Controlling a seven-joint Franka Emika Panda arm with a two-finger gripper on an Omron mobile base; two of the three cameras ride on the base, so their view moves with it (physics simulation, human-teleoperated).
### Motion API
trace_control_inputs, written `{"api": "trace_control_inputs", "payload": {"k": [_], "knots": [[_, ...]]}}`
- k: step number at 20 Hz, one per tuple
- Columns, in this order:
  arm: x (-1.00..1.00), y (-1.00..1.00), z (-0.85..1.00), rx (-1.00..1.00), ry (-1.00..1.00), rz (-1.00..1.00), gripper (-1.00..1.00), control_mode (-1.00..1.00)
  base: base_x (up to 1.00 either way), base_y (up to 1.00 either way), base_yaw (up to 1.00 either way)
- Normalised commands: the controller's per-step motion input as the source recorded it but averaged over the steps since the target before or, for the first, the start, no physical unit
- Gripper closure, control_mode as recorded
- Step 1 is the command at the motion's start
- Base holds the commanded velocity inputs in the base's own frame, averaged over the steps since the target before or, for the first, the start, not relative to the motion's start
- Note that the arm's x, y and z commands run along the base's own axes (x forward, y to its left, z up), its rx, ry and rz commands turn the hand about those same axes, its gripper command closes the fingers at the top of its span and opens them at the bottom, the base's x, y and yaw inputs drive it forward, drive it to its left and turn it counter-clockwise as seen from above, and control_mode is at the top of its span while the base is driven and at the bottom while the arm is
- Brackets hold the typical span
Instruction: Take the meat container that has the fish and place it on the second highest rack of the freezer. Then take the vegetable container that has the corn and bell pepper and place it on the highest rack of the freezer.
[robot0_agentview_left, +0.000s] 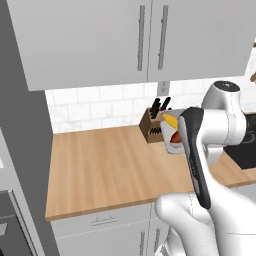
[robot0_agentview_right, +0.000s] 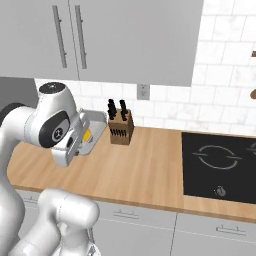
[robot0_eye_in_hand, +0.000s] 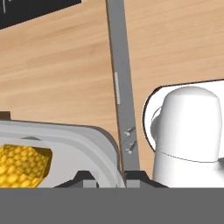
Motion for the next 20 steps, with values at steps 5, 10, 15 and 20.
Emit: {"api": "trace_control_inputs", "payload": {"k": [5, 10, 15, 20], "knots": [[0.0, -0.09, 0.0, 0.01, 0.0, 0.06, 1.0, -1.0, 0.0, 0.0, 0.0], [0.0, 0.02, 0.0, 0.0, 0.0, 0.0, 1.0, -1.0, 0.0, 0.0, 0.0], [0.0, 0.0, 0.0, 0.0, 0.0, 0.0, 1.0, -1.0, 0.0, 0.0, 0.0], [-0.01, 0.0, 0.0, 0.0, 0.02, 0.0, 1.0, -1.0, 0.0, 0.0, 0.0]]}}
